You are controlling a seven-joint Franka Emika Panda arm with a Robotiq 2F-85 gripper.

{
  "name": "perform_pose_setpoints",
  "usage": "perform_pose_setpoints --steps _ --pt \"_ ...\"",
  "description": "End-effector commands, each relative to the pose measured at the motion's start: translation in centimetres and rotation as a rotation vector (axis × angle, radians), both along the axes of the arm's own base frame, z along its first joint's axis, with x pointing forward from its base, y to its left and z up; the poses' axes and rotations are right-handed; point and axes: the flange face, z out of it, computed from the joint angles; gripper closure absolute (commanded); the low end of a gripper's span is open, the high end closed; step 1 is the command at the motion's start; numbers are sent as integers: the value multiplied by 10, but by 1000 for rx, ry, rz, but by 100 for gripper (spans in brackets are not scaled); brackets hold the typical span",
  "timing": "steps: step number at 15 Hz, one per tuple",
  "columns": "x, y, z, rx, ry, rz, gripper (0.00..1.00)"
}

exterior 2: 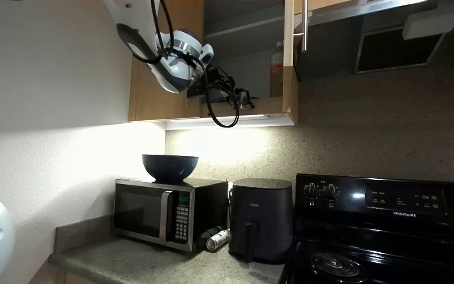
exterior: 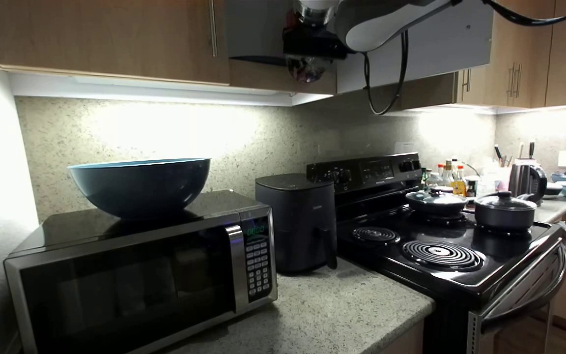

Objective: Pick up the plastic from the counter and put it in the cabinet

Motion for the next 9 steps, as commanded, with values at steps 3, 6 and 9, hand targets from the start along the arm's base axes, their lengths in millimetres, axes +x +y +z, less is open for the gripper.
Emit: perform_pose_setpoints --steps 3,6,9 --pt "-13 -2 70 -47 -207 -64 100" --pt "-13 2 95 -88 -224 -59 100" --pt "7 7 90 -131 -179 45 100"
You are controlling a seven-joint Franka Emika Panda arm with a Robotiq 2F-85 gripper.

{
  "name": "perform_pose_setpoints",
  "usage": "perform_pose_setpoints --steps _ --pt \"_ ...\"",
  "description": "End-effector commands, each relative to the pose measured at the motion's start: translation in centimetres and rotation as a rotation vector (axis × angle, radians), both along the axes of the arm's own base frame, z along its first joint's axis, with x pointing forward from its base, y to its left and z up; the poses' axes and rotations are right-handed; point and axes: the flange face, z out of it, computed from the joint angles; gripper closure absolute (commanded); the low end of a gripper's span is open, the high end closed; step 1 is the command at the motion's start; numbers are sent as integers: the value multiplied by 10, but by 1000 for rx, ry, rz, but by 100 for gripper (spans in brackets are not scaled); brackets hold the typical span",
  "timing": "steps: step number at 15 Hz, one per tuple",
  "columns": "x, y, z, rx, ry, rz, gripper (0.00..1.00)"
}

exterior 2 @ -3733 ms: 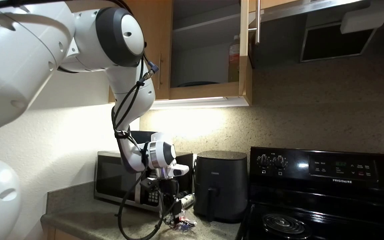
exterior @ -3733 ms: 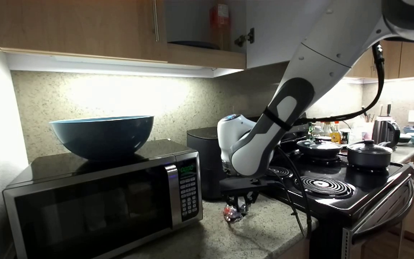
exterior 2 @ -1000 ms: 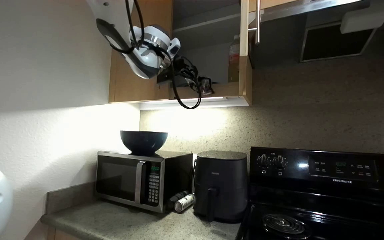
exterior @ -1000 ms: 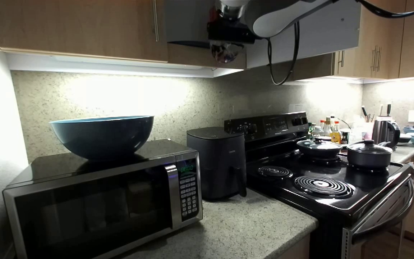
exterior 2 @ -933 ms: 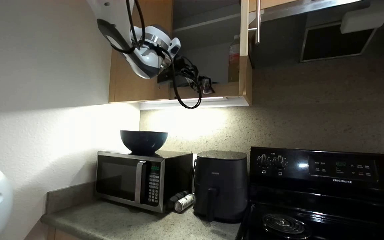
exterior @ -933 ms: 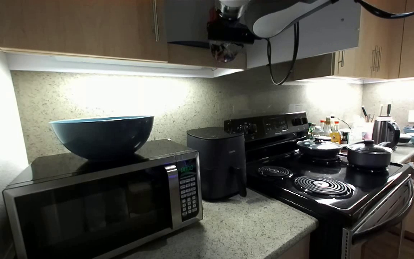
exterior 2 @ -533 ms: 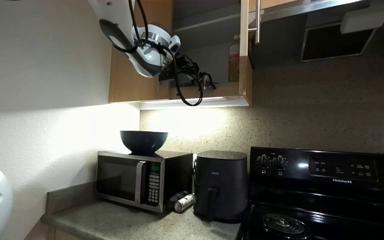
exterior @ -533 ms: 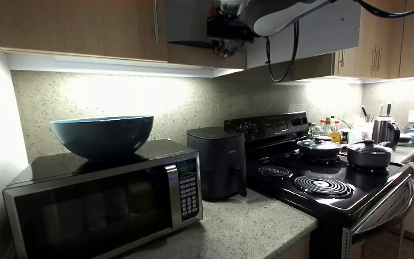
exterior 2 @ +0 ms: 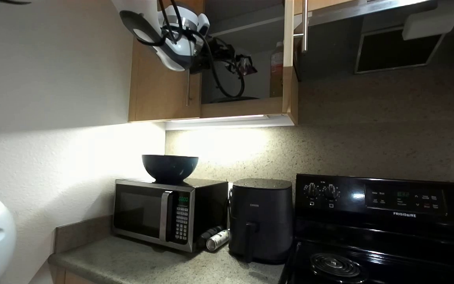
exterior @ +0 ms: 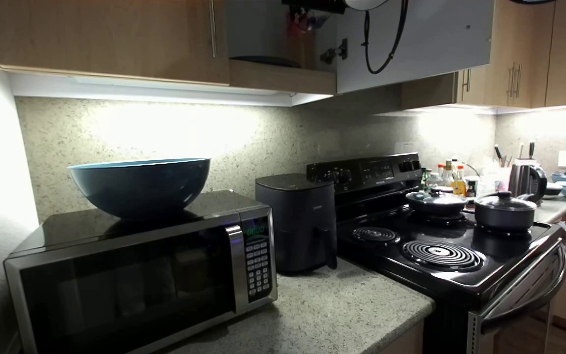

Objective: Pick up the plastic from the counter and put it in the cabinet

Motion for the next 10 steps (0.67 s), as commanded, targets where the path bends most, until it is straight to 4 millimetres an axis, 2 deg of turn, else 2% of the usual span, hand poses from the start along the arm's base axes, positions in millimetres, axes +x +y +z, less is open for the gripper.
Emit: perform_pose_setpoints --steps 1,4,8,9,10 --pt "35 10 -4 -76 46 99 100" --pt "73 12 -12 -96 80 192 100" --pt "106 8 -19 -99 125 272 100" --pt "111 6 -20 -87 151 268 73" --pt "114 4 -18 -83 165 279 72"
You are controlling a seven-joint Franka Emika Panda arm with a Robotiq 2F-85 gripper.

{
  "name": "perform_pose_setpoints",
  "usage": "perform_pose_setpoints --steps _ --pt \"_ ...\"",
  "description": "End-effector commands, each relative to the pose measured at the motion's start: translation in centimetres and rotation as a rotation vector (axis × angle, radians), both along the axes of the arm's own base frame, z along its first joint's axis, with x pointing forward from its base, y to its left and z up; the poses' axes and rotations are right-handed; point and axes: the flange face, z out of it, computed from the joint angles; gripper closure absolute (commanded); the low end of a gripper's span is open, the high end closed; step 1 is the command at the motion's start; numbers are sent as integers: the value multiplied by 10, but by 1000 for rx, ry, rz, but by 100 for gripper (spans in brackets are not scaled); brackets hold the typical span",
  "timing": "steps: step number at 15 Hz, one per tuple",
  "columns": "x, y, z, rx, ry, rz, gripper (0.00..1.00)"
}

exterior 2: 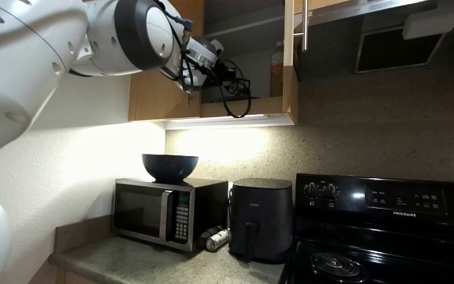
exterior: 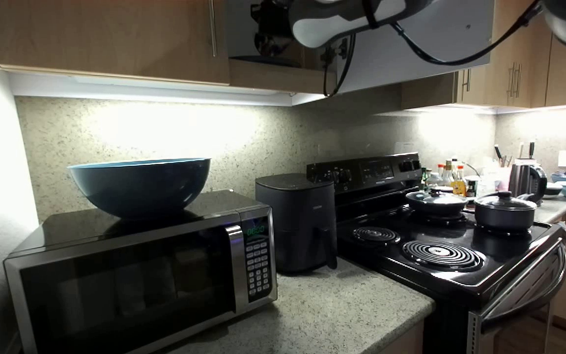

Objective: Pick up the plastic from the counter and put it in the cabinet

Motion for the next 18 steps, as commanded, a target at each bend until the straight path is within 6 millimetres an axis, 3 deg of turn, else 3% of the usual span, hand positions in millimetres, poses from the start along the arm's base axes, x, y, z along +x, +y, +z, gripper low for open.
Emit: perform_pose_setpoints --steps 1,11,18 --pt "14 -9 12 -10 32 30 67" --pt "-2 -42 48 -26 76 -88 3" --pt "-12 -55 52 21 153 -195 0"
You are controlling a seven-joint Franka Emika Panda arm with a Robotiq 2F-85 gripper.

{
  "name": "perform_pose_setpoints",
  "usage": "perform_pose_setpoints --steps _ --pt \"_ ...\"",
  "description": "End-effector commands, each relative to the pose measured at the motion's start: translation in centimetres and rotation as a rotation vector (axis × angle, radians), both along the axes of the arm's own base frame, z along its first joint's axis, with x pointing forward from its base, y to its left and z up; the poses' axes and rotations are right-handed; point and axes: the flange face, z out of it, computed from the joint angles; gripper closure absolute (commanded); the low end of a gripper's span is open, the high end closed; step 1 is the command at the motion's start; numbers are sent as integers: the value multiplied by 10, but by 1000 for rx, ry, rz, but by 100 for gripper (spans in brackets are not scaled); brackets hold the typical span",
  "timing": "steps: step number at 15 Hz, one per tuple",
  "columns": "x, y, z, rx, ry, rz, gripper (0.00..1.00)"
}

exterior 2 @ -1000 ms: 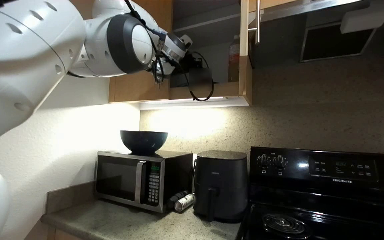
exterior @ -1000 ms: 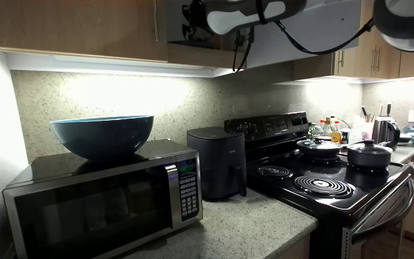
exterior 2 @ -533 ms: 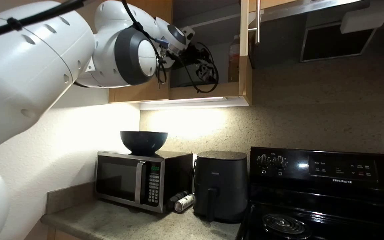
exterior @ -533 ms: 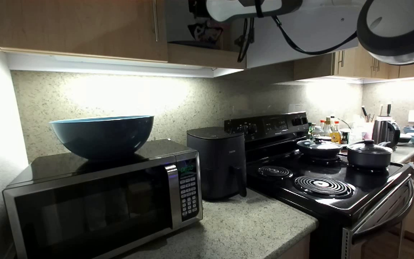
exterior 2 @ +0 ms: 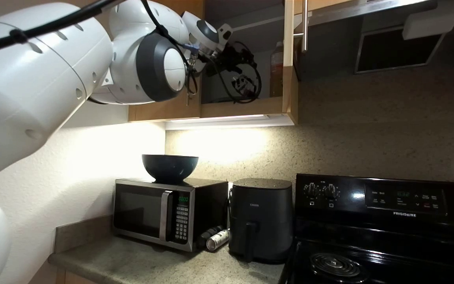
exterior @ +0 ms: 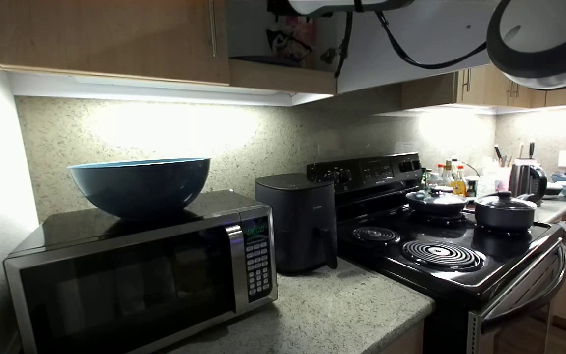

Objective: Pick up the plastic from the counter and put it in the cabinet

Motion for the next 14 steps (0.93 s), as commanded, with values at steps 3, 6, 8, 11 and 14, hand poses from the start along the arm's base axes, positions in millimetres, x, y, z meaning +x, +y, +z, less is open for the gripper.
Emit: perform_pose_setpoints --steps 3,6,8,11,14 --pt "-10 1 0 7 111 -49 0" --pt "-19 14 6 5 124 -62 0" --pt "-26 25 14 -14 103 -69 0" --pt "-39 45 24 -10 111 -54 0" --pt "-52 64 30 4 143 -49 0"
